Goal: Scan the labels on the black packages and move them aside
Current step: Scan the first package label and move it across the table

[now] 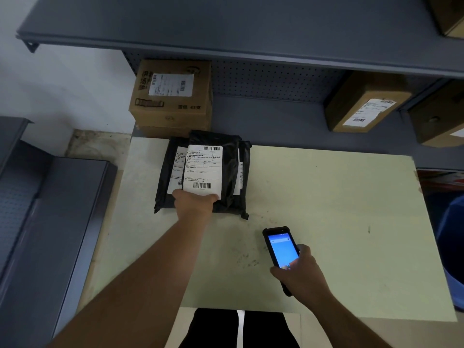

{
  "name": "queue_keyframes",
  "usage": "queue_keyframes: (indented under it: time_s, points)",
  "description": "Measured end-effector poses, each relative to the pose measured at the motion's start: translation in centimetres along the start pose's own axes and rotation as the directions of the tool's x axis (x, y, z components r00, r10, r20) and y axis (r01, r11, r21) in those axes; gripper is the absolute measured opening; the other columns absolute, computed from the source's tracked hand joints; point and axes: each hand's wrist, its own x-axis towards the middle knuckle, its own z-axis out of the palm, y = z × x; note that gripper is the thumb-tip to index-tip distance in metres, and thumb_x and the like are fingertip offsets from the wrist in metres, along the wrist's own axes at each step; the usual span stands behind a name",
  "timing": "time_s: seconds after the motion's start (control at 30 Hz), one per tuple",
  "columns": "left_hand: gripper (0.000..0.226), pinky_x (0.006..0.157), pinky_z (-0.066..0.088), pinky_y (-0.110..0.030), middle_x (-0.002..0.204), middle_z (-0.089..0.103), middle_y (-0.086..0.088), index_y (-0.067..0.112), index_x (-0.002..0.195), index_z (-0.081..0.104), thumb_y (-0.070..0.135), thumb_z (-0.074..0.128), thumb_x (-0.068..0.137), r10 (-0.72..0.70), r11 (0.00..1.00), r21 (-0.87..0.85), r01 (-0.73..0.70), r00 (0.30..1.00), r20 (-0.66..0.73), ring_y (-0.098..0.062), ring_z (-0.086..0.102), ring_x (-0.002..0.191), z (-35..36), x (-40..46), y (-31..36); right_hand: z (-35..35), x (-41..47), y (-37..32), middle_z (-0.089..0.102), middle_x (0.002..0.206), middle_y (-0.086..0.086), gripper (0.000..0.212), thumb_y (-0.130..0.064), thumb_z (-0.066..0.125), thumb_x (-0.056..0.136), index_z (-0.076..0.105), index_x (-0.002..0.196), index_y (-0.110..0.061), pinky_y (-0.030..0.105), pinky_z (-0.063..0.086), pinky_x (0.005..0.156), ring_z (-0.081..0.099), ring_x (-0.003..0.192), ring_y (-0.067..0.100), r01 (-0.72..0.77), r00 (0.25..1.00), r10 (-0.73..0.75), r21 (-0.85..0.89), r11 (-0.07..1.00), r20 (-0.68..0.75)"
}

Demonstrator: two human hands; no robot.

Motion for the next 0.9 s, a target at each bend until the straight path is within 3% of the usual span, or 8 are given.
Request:
queue_keyframes:
  time_s: [0.2, 0.33, 0.4, 0.47, 0.57, 0.77, 0.9]
  points:
    - [0.087, 0.093, 0.056, -0.041, 0.135, 0.060, -0.011, 0.010, 0.138, 0.039, 0.016, 0.092, 0.070, 0.007, 0.998, -0.065, -0.007, 1.000, 0.009, -0.031, 0.061, 0.113, -0.5, -0.4, -0.1, -0.3, -0.4, 0.1, 0.067, 0.099, 0.010, 0.086, -0.041, 0.075, 0.061, 0.038, 0.137, -0.024, 0.030, 0.050, 0.054, 0.065, 0.066, 0.019, -0.002, 1.000, 0.002, -0.006, 1.000, 0.013]
    - [0.062, 0.061, 0.045, -0.022, 0.118, 0.070, -0.004, 0.008, 0.134, 0.057, 0.013, 0.085, 0.078, 0.018, 0.987, -0.162, -0.010, 0.999, 0.050, -0.012, 0.063, 0.081, -1.0, -0.8, -0.3, -0.8, -0.8, -0.1, 0.066, 0.100, 0.009, 0.088, -0.041, 0.074, 0.060, 0.038, 0.139, -0.024, 0.031, 0.051, 0.056, 0.066, 0.067, 0.020, 0.008, 1.000, -0.008, -0.008, 1.000, 0.023]
    - [0.041, 0.058, 0.044, -0.020, 0.114, 0.075, -0.004, 0.008, 0.120, 0.069, 0.010, 0.081, 0.081, 0.028, 0.982, -0.186, -0.013, 0.997, 0.076, -0.007, 0.063, 0.076, -1.2, -0.7, -0.6, -1.0, -1.0, -0.3, 0.068, 0.100, 0.009, 0.090, -0.042, 0.073, 0.059, 0.038, 0.140, -0.024, 0.031, 0.051, 0.055, 0.066, 0.064, 0.019, 0.012, 0.999, -0.011, -0.013, 1.000, 0.031]
    - [0.023, 0.062, 0.046, -0.022, 0.108, 0.076, -0.004, 0.015, 0.103, 0.073, 0.007, 0.079, 0.082, 0.033, 0.975, -0.222, -0.007, 0.993, 0.112, -0.013, 0.068, 0.084, -1.4, -0.7, -0.7, -1.4, -1.3, -0.8, 0.067, 0.101, 0.007, 0.086, -0.041, 0.075, 0.061, 0.039, 0.138, -0.026, 0.032, 0.054, 0.055, 0.068, 0.063, 0.020, 0.026, 0.999, -0.025, -0.018, 1.000, 0.033]
    - [0.019, 0.070, 0.050, -0.025, 0.100, 0.076, -0.001, 0.021, 0.092, 0.073, 0.005, 0.078, 0.082, 0.048, 0.970, -0.244, -0.008, 0.986, 0.158, -0.023, 0.071, 0.097, -1.5, -0.6, -0.8, -1.9, -2.0, -1.6, 0.064, 0.101, 0.003, 0.078, -0.037, 0.079, 0.065, 0.041, 0.133, -0.028, 0.033, 0.057, 0.058, 0.071, 0.070, 0.021, 0.051, 0.998, -0.050, -0.034, 0.998, 0.029]
    - [0.041, 0.089, 0.056, -0.035, 0.111, 0.079, -0.002, 0.015, 0.114, 0.076, 0.012, 0.084, 0.074, 0.068, 0.974, -0.225, -0.018, 0.974, 0.215, -0.025, 0.073, 0.106, -1.4, -1.0, -1.2, -3.5, -3.6, -3.1, 0.067, 0.100, 0.001, 0.081, -0.040, 0.080, 0.066, 0.043, 0.137, -0.025, 0.030, 0.053, 0.063, 0.072, 0.081, 0.017, 0.115, 0.992, -0.112, -0.065, 0.991, 0.056]
    - [0.043, 0.100, 0.055, -0.040, 0.111, 0.080, 0.000, 0.017, 0.115, 0.076, 0.013, 0.084, 0.073, 0.085, 0.971, -0.240, -0.025, 0.965, 0.246, -0.024, 0.073, 0.108, -1.5, -1.5, -1.8, -4.6, -4.9, -4.7, 0.066, 0.101, -0.001, 0.077, -0.039, 0.082, 0.071, 0.044, 0.136, -0.025, 0.029, 0.052, 0.062, 0.071, 0.083, 0.014, 0.157, 0.987, -0.153, -0.076, 0.985, 0.052]
